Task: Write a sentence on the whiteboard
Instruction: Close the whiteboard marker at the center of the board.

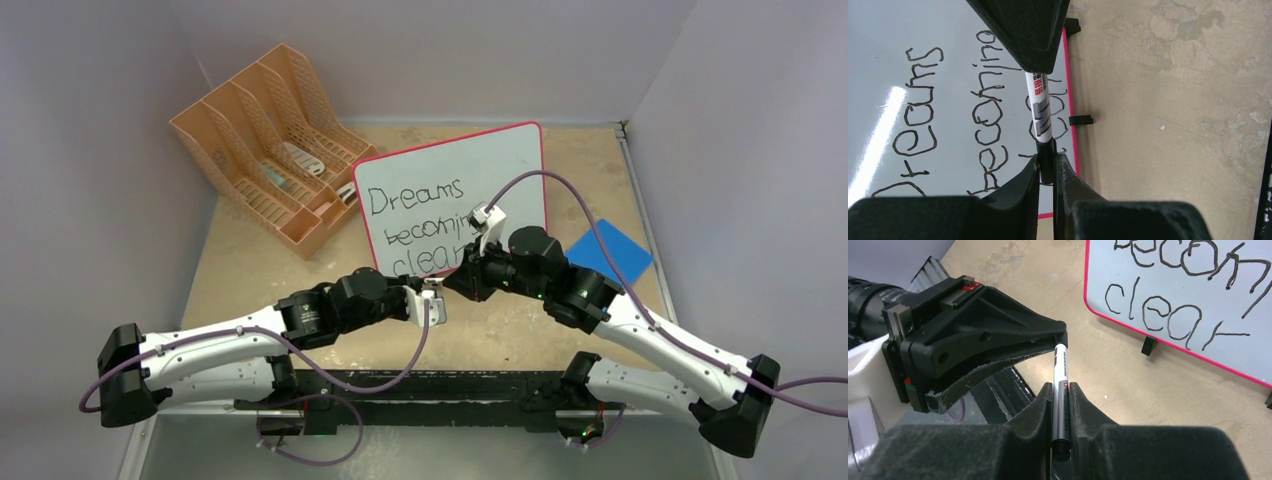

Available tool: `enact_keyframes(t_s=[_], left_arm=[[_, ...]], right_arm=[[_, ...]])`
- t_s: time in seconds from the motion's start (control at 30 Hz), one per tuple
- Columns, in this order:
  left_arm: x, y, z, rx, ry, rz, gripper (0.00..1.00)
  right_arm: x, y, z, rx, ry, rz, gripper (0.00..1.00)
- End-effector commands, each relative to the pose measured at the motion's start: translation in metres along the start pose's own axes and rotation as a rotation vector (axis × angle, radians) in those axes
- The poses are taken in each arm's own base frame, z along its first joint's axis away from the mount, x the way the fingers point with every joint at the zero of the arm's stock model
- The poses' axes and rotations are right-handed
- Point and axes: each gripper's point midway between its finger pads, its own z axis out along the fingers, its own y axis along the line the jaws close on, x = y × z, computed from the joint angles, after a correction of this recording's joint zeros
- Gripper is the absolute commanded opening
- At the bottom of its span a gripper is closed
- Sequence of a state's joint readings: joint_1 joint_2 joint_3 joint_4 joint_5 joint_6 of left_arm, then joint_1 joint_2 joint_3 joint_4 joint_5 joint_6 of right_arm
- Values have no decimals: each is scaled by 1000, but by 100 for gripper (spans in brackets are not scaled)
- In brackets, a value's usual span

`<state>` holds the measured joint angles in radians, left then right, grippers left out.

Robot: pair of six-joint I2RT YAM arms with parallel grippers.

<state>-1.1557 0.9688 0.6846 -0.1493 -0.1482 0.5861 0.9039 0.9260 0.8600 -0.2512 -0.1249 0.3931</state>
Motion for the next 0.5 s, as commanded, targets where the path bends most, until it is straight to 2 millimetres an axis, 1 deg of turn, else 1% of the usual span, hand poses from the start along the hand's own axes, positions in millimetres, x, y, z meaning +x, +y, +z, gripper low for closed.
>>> enact_keyframes(t_s=[0.0,0.07,0.1,0.17,0.27,0.37,0.47], left_arm=[[-110,28,-14,-68,-376,-12,0],[-118,25,-15,-84,-398,4,0],[-118,24,-14,-93,-394,13,0],[-124,20,-14,-114,-417,31,0],[-126,17,-14,-126,-419,54,0],[-119,18,-14,-127,-376,53,0],[-106,16,-17,-110,-308,32,0]], right_arm=[[-10,7,9,-21,-11,31,0],[-11,7,11,-15,-13,59,0],[-10,7,12,-16,-13,75,0],[-9,9,15,-24,-12,103,0],[-7,6,17,-10,-3,123,0],[-12,-2,11,43,-37,119,0],[-19,-10,1,87,-72,106,0]])
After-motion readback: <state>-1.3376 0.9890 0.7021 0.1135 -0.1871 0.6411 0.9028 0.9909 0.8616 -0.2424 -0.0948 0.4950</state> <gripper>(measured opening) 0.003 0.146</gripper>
